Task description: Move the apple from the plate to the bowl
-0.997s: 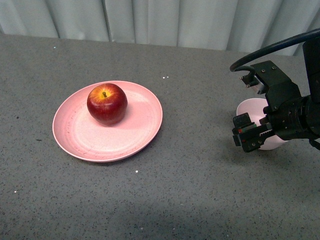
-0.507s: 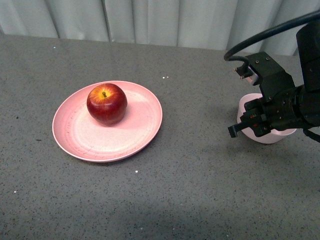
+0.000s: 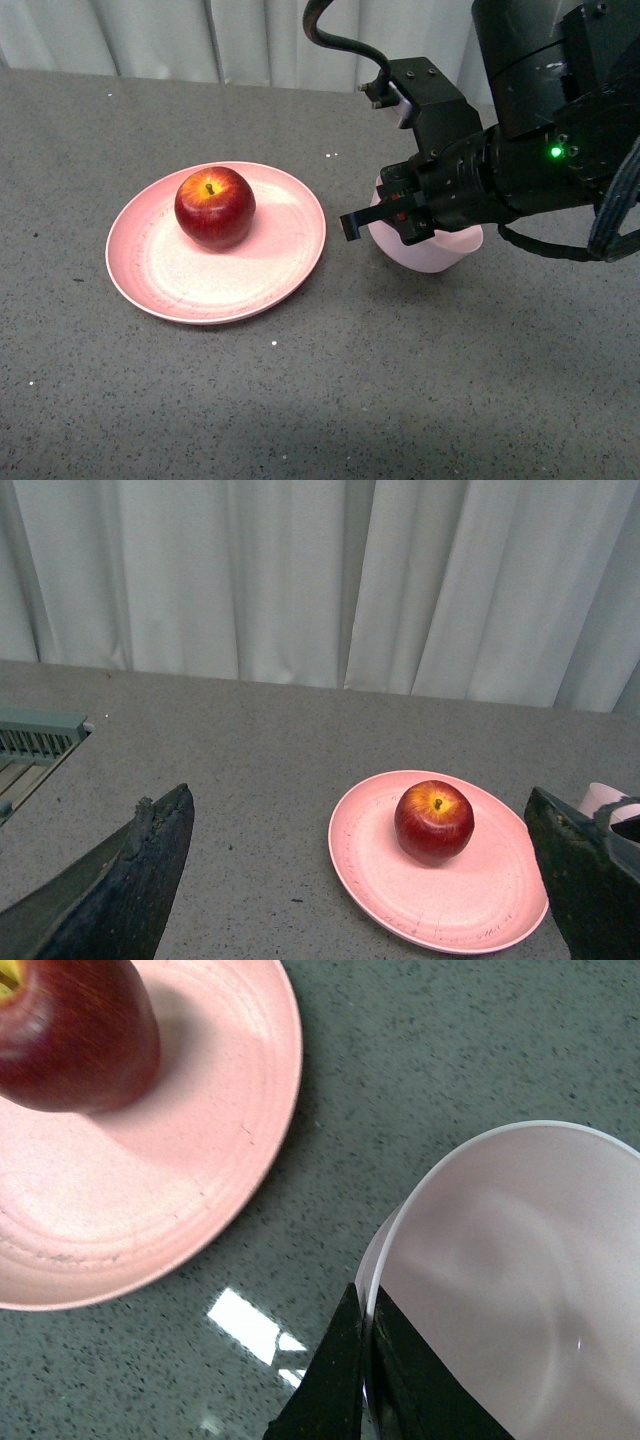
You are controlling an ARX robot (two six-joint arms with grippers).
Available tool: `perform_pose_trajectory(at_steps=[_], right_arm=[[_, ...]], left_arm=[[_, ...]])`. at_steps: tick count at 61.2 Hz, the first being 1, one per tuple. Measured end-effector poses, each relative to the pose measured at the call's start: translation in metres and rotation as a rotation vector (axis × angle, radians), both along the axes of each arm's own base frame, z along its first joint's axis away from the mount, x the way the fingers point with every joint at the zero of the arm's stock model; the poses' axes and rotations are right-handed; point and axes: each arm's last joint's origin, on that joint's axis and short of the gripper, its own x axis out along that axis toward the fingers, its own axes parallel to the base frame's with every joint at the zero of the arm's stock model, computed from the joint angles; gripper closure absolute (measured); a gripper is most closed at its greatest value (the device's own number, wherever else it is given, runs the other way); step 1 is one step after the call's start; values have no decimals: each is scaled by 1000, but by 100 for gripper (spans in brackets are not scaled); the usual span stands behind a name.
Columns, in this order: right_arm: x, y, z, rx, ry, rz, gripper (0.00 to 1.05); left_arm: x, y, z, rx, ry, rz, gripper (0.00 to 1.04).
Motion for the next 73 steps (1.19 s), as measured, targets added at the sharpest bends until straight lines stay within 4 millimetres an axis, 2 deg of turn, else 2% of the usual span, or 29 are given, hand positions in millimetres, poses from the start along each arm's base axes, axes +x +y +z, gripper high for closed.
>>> perform_pose_trajectory(at_steps=[15, 28, 39, 45, 48, 57, 62, 73], right_arm=[[-1, 10, -15, -12, 37, 10, 104], [3, 15, -18, 0, 38, 12, 103], [5, 16, -20, 27, 45, 8, 76], [6, 17, -14, 71, 24, 4, 55], [4, 14, -9, 92, 2, -12, 44], [-5, 2, 10, 131, -71, -68, 23], [-11, -13, 27, 157, -120, -139, 9], [-35, -55, 51, 180, -241, -297, 9]], left_arm=[[0, 0, 0, 0, 0, 0, 7], [0, 0, 0, 0, 0, 0, 7], [0, 0, 0, 0, 0, 0, 7], [0, 0, 0, 0, 0, 0, 7], [0, 0, 0, 0, 0, 0, 7], [0, 0, 0, 0, 0, 0, 7], [0, 0, 0, 0, 0, 0, 7], [0, 0, 0, 0, 0, 0, 7]])
